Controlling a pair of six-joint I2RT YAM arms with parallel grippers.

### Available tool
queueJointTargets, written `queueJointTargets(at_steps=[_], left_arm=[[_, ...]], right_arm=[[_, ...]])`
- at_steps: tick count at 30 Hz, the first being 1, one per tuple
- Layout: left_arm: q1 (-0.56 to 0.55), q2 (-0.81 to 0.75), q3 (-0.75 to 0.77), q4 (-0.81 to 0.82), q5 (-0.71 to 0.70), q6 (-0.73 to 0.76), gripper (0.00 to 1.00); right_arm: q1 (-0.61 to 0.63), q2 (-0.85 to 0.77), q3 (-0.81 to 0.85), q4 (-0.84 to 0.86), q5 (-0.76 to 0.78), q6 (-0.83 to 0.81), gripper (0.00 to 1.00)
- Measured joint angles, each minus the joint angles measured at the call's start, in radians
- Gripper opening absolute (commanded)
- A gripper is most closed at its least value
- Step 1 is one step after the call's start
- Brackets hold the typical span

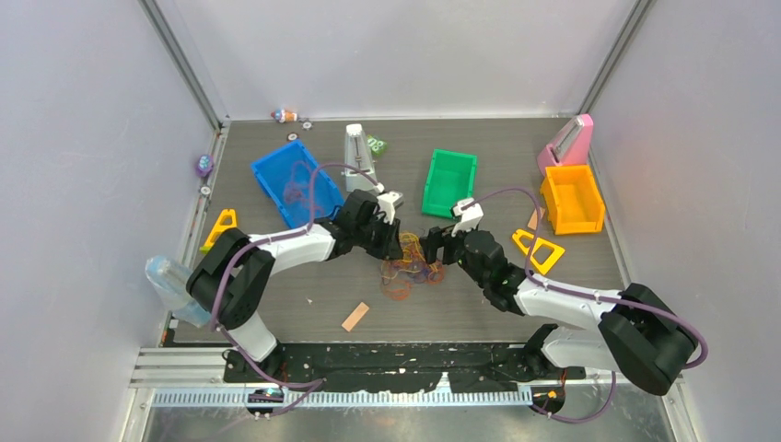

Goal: Untangle the cables

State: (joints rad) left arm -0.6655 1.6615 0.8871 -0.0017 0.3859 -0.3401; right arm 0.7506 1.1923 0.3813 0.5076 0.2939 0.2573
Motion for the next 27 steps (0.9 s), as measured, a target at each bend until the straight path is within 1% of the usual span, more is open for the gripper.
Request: queueJointTargets(at_steps=[1, 3, 4, 5, 7, 8, 9, 11, 17, 21, 23, 24, 26, 27], left_arm=[[0.000, 0.000, 0.001, -0.005, -0.002, 0.004, 0.06], [0.000, 0.000, 0.003, -0.018, -0.006, 0.008, 0.00], [0.000, 0.000, 0.003, -0.019, -0.010, 0.010, 0.00], [0.000, 0.000, 0.003, -0.021, -0.015, 0.011, 0.00], [0.000, 0.000, 0.003, -0.024, -0.029, 0.014, 0.00], [0.000, -0.001, 0.003, -0.026, -0.035, 0.016, 0.00], [0.000, -0.002, 0.003, -0.028, -0.045, 0.017, 0.00], [0.000, -0.005, 0.003, -0.033, -0.055, 0.021, 0.00], [0.000, -0.029, 0.003, -0.043, -0.080, 0.032, 0.00], [0.000, -0.031, 0.003, -0.044, -0.084, 0.033, 0.00], [0.000, -0.031, 0.003, -0.045, -0.084, 0.033, 0.00], [0.000, -0.031, 0.003, -0.045, -0.084, 0.033, 0.00], [0.000, -0.031, 0.003, -0.046, -0.085, 0.033, 0.00], [0.000, -0.031, 0.003, -0.047, -0.087, 0.034, 0.00]], right_arm=[[0.000, 0.000, 0.000, 0.002, -0.031, -0.001, 0.79], [0.000, 0.000, 0.000, 0.008, -0.093, -0.002, 0.73], [0.000, 0.000, 0.000, 0.008, -0.122, -0.002, 0.68], [0.000, 0.000, 0.000, 0.008, -0.145, -0.002, 0.66], [0.000, 0.000, -0.002, 0.008, -0.193, 0.003, 0.60], [0.000, 0.000, -0.003, 0.008, -0.204, 0.004, 0.53], [0.000, 0.000, -0.007, 0.007, -0.217, 0.009, 0.49], [0.000, 0.000, -0.014, 0.002, -0.233, 0.017, 0.45], [0.000, 0.005, -0.020, -0.035, -0.285, 0.048, 0.43], [0.000, -0.003, -0.033, -0.066, -0.292, 0.061, 0.39], [0.000, -0.013, -0.039, -0.088, -0.290, 0.064, 0.39], [0.000, -0.016, -0.040, -0.094, -0.287, 0.064, 0.39], [0.000, -0.024, -0.040, -0.104, -0.278, 0.066, 0.44], [0.000, -0.027, -0.040, -0.106, -0.275, 0.068, 0.49]])
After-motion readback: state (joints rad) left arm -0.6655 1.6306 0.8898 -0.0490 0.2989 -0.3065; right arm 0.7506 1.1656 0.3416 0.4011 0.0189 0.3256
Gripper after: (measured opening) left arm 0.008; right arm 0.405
